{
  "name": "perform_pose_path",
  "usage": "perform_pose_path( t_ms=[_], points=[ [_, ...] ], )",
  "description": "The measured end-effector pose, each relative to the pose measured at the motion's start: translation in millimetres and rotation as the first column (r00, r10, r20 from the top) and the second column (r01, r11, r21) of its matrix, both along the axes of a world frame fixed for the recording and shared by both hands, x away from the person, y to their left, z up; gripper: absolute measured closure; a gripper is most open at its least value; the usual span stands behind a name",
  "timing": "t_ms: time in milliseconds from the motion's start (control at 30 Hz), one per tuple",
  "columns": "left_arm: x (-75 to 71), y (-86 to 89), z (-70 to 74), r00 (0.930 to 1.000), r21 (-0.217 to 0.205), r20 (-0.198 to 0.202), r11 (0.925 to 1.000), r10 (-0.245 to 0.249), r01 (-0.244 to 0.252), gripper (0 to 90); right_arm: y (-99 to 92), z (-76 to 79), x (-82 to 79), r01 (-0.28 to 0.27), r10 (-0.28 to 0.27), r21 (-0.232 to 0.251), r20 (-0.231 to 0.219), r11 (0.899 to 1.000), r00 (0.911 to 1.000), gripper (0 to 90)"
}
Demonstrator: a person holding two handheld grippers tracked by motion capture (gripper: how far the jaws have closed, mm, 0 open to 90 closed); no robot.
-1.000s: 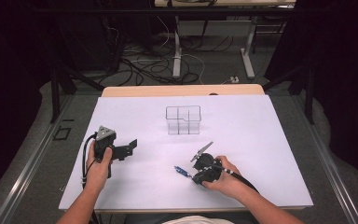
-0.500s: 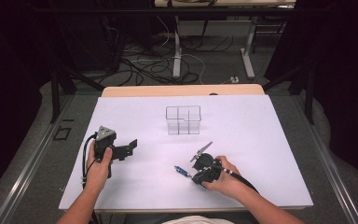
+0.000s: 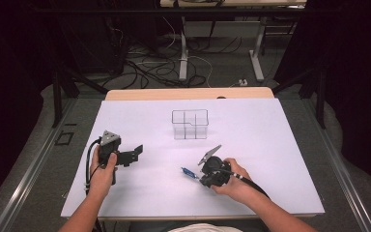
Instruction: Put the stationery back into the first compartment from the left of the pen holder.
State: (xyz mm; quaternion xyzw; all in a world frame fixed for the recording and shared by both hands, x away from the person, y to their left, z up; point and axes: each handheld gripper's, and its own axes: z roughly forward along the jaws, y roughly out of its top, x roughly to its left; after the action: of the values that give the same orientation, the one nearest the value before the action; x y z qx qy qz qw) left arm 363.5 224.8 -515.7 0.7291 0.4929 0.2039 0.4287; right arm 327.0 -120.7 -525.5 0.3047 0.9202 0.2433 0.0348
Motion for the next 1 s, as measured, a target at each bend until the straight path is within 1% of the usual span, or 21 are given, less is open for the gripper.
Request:
perform_pose_path(
  t_ms=[67,100,133,167,200,233,300,367,400,433,467,533,567,633,733,833,867,900,933,967,1000],
  points=[
    [-0.1,-1.1,0.3,1.0,0.01,0.002,1.0,-0.001,0.001,5.5,-1.7,3.2,1.5,0.001,-0.001,-0.021,0.025,1.0,0.9997,79.7],
    [-0.2,-1.5,0.7,1.0,0.016,0.005,0.9999,-0.002,0.002,5.1,-2.1,3.8,2.6,-0.003,0.003,-0.019,0.025,1.0,0.9997,79.7],
    [-0.5,-2.4,1.2,1.0,0.009,0.002,1.0,-0.002,0.002,4.4,-2.6,5.1,3.3,-0.003,0.003,-0.014,0.028,1.0,0.9996,79.7],
    [-0.3,-3.2,1.5,1.0,0.012,0.009,0.9999,-0.003,0.003,3.5,-3.7,5.8,5.3,-0.006,0.007,-0.024,0.041,1.0,0.9991,79.7],
    [-0.5,-3.8,2.3,0.9999,0.019,0.005,0.9998,-0.011,0.011,2.1,-4.2,7.0,6.6,-0.009,0.009,-0.014,0.037,1.0,0.9993,79.7],
    [-0.5,-4.5,2.5,0.9997,0.026,0.011,0.9995,-0.02,0.02,0.6,-5.5,8.9,8.3,-0.003,0.004,-0.024,0.045,1.0,0.999,79.7],
    [-1.4,-5.3,4.2,0.9993,0.02,0.017,0.9992,-0.035,0.034,0.2,-8.5,12.7,13.5,-0.01,0.01,-0.018,0.049,1.0,0.9987,79.7],
    [-1.4,-7.3,6.1,0.9995,0.024,0.021,0.9994,-0.024,0.023,0.2,-11.6,16.4,18.8,-0.018,0.019,-0.018,0.059,1.0,0.9981,79.7],
    [-1.2,-7.2,7.3,0.9994,0.032,0.018,0.9991,-0.028,0.027,0.2,-13.0,18.3,21.7,-0.014,0.015,-0.017,0.062,1.0,0.998,79.7],
    [-1.0,-8.1,8.7,0.9994,0.024,0.008,0.9992,-0.033,0.033,0.2,-14.2,20.0,24.3,-0.015,0.016,-0.019,0.064,1.0,0.9978,79.7],
    [-1.0,-9.3,10.0,0.9993,0.026,0.01,0.999,-0.036,0.036,0.2,-15.4,21.7,28.0,-0.021,0.021,-0.013,0.068,1.0,0.9975,79.7],
    [-1.9,-11.9,10.9,0.9988,0.027,0.006,0.9984,-0.049,0.049,0.2,-17.6,25.5,35.1,-0.008,0.008,0.0,0.051,1.0,0.9987,79.7],
    [-2.3,-12.3,11.6,0.9983,0.04,0.004,0.9975,-0.058,0.058,0.2,-19.5,28.4,40.4,-0.008,0.008,-0.005,0.05,1.0,0.9987,79.7],
    [-4.3,-16.2,11.7,0.9971,0.039,0.001,0.9963,-0.076,0.076,0.2,-21.8,33.3,48.6,0.003,-0.003,0.001,0.039,1.0,0.9992,79.7],
    [-6.6,-23.7,11.6,0.9936,0.081,0.013,0.9905,-0.112,0.11,0.2,-24.6,40.9,61.5,0.021,-0.021,0.019,0.012,1.0,0.9997,79.7],
    [-9.5,-31.3,11.6,0.9897,0.136,0.028,0.9814,-0.141,0.136,0.3,-25.8,46.8,72.4,0.029,-0.029,0.019,-0.002,0.999,0.9996,79.7],
    [-10.3,-34.3,11.4,0.9876,0.141,0.033,0.9789,-0.154,0.148,0.3,-25.2,49.4,74.3,0.048,-0.048,0.02,-0.027,0.999,0.9985,79.7],
    [-10.9,-36.5,11.5,0.9861,0.15,0.035,0.9763,-0.163,0.156,0.5,-24.8,51.7,78.1,0.049,-0.048,0.013,-0.033,0.999,0.9983,79.7],
    [-11.2,-37.8,11.5,0.9848,0.158,0.04,0.9743,-0.169,0.161,0.8,-24.7,52.8,82.7,0.026,-0.025,0.013,-0.026,1.0,0.9993,79.7],
    [-11.7,-40.1,11.2,0.9825,0.159,0.05,0.9726,-0.18,0.17,1.3,-24.1,53.3,84.9,0.025,-0.024,0.017,-0.029,1.0,0.9993,79.7],
    [-12.5,-42.0,11.9,0.981,0.176,0.051,0.9687,-0.187,0.175,1.7,-23.2,55.8,86.7,0.042,-0.041,0.008,-0.041,0.999,0.9983,79.7]
  ],
)
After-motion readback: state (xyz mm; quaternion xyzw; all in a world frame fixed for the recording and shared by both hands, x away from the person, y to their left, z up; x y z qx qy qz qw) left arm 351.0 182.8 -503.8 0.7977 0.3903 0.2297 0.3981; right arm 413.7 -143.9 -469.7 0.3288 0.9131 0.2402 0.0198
